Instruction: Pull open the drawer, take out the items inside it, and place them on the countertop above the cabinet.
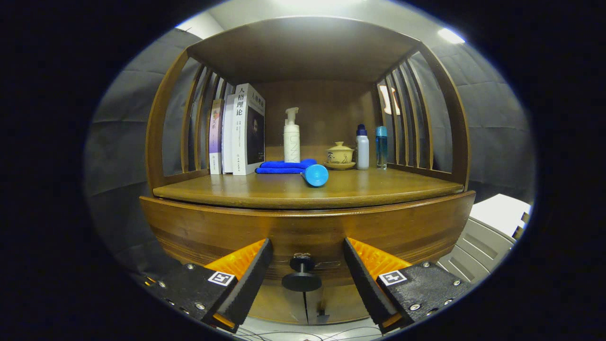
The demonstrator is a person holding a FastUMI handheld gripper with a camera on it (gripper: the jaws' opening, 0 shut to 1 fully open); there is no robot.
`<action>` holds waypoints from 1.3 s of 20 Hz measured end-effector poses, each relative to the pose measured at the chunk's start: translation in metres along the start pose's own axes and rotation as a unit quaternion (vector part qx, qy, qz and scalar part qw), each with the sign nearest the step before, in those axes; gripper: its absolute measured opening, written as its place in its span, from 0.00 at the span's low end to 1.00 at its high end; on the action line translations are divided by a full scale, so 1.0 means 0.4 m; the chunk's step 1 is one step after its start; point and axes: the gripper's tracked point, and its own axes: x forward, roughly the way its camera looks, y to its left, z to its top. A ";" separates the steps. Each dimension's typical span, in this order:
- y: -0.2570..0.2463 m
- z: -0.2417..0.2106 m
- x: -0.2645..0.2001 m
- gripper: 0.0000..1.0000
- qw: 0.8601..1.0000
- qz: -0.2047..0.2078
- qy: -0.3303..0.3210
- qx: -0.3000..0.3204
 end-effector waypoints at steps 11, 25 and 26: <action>0.001 -0.033 0.029 0.95 1.000 0.004 0.013 0.017; -0.081 0.210 -0.119 0.95 0.998 0.044 -0.049 -0.005; -0.089 0.251 -0.123 0.95 0.997 0.043 -0.060 -0.005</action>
